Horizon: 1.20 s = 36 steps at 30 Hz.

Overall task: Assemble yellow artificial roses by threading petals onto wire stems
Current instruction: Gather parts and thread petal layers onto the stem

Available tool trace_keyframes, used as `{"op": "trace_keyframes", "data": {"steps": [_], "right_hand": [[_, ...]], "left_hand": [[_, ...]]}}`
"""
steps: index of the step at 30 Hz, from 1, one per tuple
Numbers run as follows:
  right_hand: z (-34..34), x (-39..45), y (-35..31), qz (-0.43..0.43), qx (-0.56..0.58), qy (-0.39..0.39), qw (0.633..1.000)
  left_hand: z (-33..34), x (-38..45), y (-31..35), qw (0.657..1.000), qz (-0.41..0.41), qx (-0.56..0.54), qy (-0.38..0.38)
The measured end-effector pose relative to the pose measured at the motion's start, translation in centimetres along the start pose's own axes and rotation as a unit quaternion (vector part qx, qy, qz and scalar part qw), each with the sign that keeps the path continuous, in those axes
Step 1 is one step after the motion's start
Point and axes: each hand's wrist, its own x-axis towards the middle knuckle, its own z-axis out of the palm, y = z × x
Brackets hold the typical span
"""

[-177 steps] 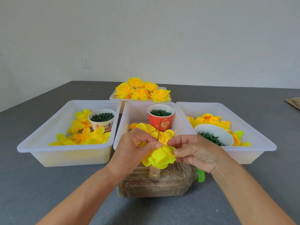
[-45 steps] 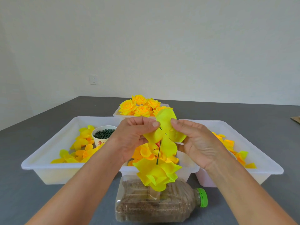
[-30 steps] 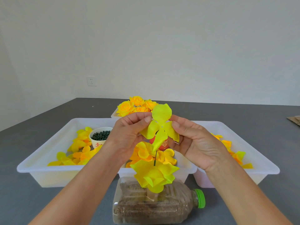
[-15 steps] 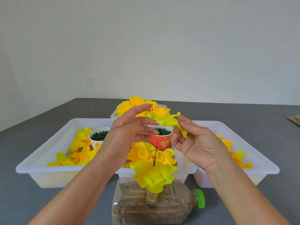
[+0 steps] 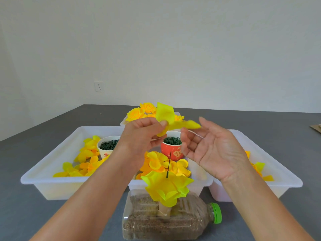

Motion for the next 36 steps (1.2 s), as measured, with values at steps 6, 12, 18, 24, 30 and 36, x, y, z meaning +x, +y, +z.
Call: {"op": "trace_keyframes", "data": {"steps": [6, 12, 18, 24, 30, 36], "right_hand": [[-0.4, 0.4, 0.3, -0.246, -0.405, 0.07, 0.878], [0.6, 1.4, 0.1, -0.337, -0.441, 0.021, 0.831], [0.7, 1.8, 0.3, -0.237, -0.326, 0.038, 0.914], [0.6, 2.1, 0.0, -0.208, -0.263, 0.121, 0.934], [0.7, 1.8, 0.5, -0.245, -0.308, 0.13, 0.91], [0.8, 1.3, 0.4, -0.228, -0.207, 0.111, 0.945]], "left_hand": [[0.0, 0.4, 0.8, 0.976, -0.169, -0.136, 0.007], [0.6, 0.1, 1.1, 0.965, -0.205, -0.159, -0.028], [0.6, -0.2, 1.5, 0.964, -0.204, -0.167, -0.032], [-0.2, -0.3, 1.2, 0.988, -0.148, -0.034, -0.043], [0.5, -1.0, 1.0, 0.998, -0.037, 0.042, -0.026], [0.0, -0.2, 0.6, 0.996, -0.048, -0.069, 0.001]]}}
